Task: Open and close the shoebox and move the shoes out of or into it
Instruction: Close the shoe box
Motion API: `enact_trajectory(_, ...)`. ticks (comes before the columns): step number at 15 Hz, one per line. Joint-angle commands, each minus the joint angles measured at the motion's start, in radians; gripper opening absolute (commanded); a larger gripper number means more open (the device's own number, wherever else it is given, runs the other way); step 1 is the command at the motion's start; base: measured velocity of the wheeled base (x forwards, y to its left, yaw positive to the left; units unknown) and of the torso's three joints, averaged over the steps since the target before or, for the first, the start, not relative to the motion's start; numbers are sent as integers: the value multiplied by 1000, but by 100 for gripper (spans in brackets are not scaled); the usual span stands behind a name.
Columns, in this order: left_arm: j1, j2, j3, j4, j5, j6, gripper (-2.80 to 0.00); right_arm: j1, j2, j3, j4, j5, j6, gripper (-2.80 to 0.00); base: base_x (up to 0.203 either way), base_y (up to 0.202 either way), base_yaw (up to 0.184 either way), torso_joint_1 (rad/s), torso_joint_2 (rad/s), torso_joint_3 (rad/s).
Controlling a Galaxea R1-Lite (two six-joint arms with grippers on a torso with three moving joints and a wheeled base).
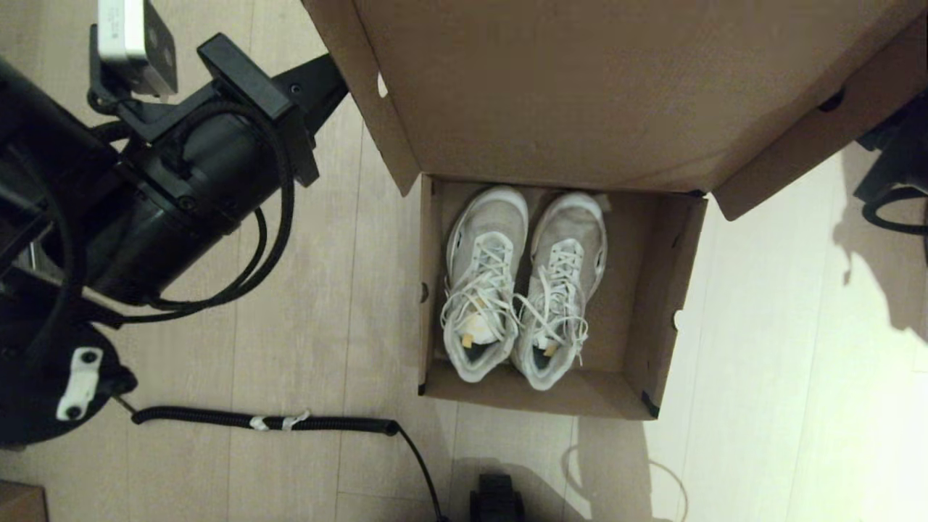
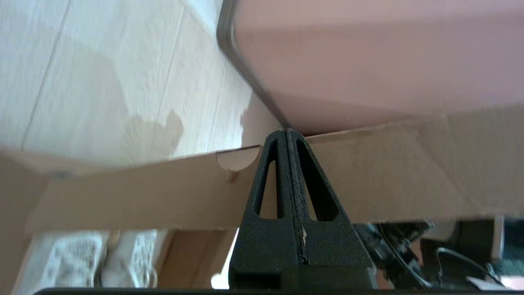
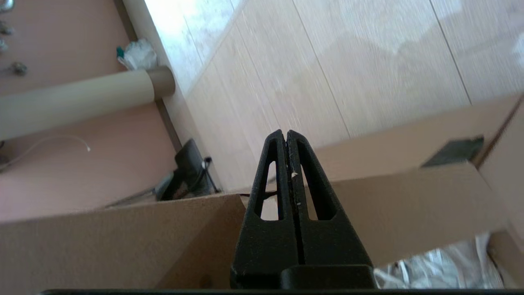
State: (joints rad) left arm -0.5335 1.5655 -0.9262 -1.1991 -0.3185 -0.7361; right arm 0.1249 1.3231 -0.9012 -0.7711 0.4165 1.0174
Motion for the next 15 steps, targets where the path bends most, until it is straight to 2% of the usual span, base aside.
enact_trajectory(1,-15,-46,66,-6,-4,-2,-280,-1,-45,45,-2,8,4,-280,0,0,0,0,0,0)
enact_trajectory(3,-31,-50,124,-10,-4,15,-280,-1,-49,89,-6,27,-1,-280,0,0,0,0,0,0)
enact_trajectory(7,-87,-36,253,-109,-4,22,-280,-4,-63,172,-10,103,-5,-280,0,0,0,0,0,0)
enact_trajectory(10,-141,-38,337,-120,-5,52,-280,-11,-65,215,-10,145,-34,-280,0,0,0,0,0,0)
enact_trajectory(12,-149,-33,364,-152,-5,60,-280,-11,-56,240,-9,147,-90,-280,0,0,0,0,0,0)
enact_trajectory(15,-149,8,357,-186,-5,61,-280,-11,-29,227,-10,146,-94,-280,0,0,0,0,0,0)
